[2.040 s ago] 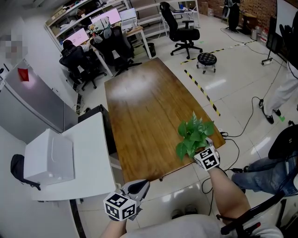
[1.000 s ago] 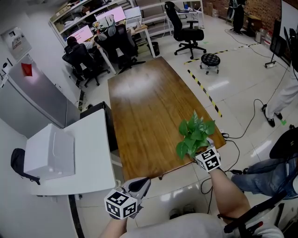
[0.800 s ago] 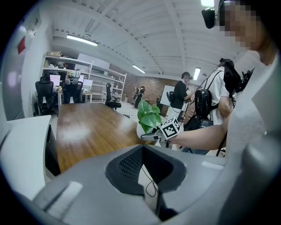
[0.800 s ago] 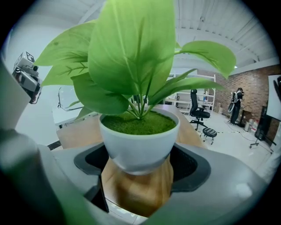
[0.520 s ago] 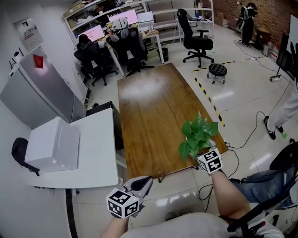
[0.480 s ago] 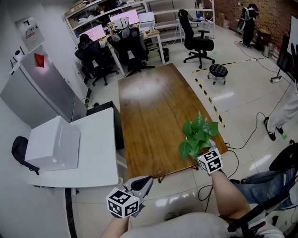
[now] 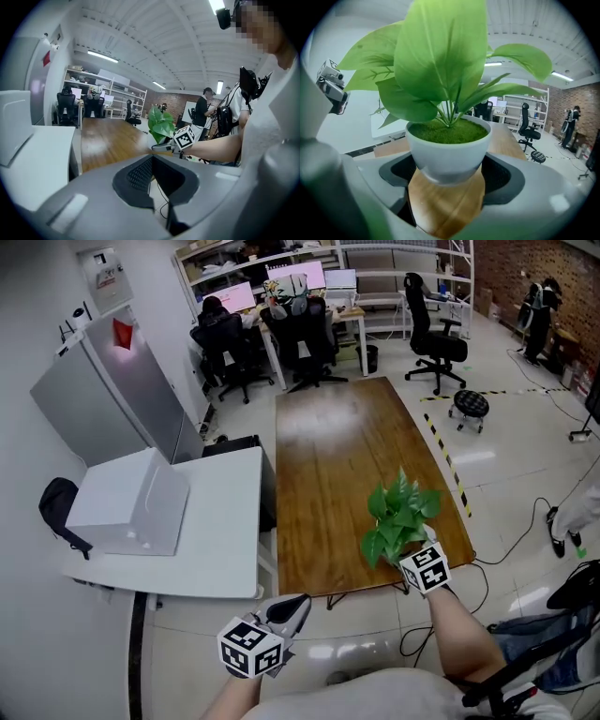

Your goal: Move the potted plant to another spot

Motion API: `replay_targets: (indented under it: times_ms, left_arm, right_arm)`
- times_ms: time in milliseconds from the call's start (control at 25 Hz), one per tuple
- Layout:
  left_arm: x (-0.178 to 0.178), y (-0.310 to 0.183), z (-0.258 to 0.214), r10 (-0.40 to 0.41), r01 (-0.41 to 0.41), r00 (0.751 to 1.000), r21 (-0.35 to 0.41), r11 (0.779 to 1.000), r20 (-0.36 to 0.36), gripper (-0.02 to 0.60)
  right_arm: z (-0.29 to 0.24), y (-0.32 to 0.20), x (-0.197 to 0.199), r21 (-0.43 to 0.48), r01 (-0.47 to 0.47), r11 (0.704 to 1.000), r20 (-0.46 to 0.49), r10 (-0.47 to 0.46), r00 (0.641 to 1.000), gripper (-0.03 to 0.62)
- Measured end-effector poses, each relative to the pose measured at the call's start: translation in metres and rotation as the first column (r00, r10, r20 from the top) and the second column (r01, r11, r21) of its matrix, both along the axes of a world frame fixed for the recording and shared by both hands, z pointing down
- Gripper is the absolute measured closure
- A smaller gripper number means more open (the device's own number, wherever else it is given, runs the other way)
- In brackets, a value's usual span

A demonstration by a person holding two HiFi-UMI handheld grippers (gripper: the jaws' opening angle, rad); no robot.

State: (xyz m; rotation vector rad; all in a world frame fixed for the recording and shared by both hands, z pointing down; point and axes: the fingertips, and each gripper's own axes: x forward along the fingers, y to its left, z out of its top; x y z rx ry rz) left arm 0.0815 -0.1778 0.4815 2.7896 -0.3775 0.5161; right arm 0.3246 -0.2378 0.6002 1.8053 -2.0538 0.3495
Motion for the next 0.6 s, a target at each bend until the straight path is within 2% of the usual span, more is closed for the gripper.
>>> replay_targets:
  times_ms: [320, 600]
  left_arm:
    - [-0.043, -0.003, -0.005, -0.133, 0.133, 0.991, 0.001, 0.991, -0.002, 0.586]
    - [-0.086, -0.009, 0.000, -0.263, 0.263, 0.965, -0.010, 0.965, -0.015, 0.586]
  right_arm:
    - [-0.003, -0.031, -0.051, -0.010, 0.131, 0.991, 0.003, -0.131, 0.991, 0.157]
    - [-0.005, -0.064, -0.105, -0.011, 0.254, 0.967, -0.003, -0.254, 0.967, 0.157]
